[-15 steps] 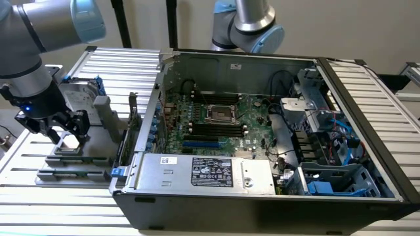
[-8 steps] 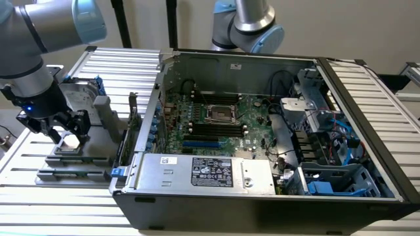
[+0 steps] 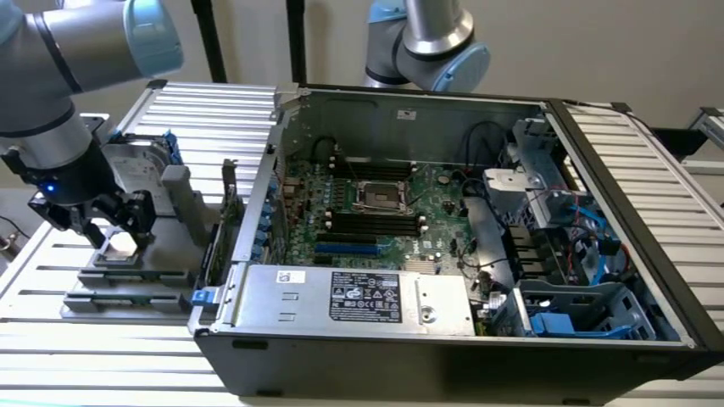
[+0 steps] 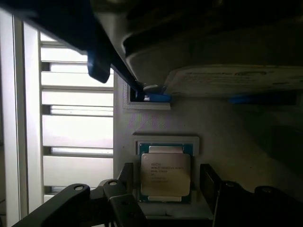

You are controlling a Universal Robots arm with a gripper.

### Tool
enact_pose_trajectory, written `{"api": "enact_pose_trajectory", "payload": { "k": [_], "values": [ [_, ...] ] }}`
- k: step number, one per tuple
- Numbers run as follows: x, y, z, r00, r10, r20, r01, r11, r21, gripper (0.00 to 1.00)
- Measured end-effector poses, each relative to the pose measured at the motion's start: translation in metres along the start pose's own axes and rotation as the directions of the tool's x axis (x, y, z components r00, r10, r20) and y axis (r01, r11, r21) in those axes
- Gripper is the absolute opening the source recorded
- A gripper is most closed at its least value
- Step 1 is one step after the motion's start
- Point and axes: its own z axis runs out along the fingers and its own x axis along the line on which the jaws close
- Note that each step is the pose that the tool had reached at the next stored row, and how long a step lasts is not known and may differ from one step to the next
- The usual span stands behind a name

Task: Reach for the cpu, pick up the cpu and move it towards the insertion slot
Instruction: 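Pick up the cpu and move it towards the insertion slot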

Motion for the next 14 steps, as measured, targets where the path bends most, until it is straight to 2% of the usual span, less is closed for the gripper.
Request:
{"api": "enact_pose_trajectory", "payload": {
  "k": [10,14],
  "values": [
    [0.0001,0.0003,0.0013,1.0,0.0,-0.0011,0.0,1.0,0.0,0.67],
    [-0.0008,0.0002,0.0017,1.0,0.0,-0.0032,0.0,1.0,0.0,0.67]
  ]
}}
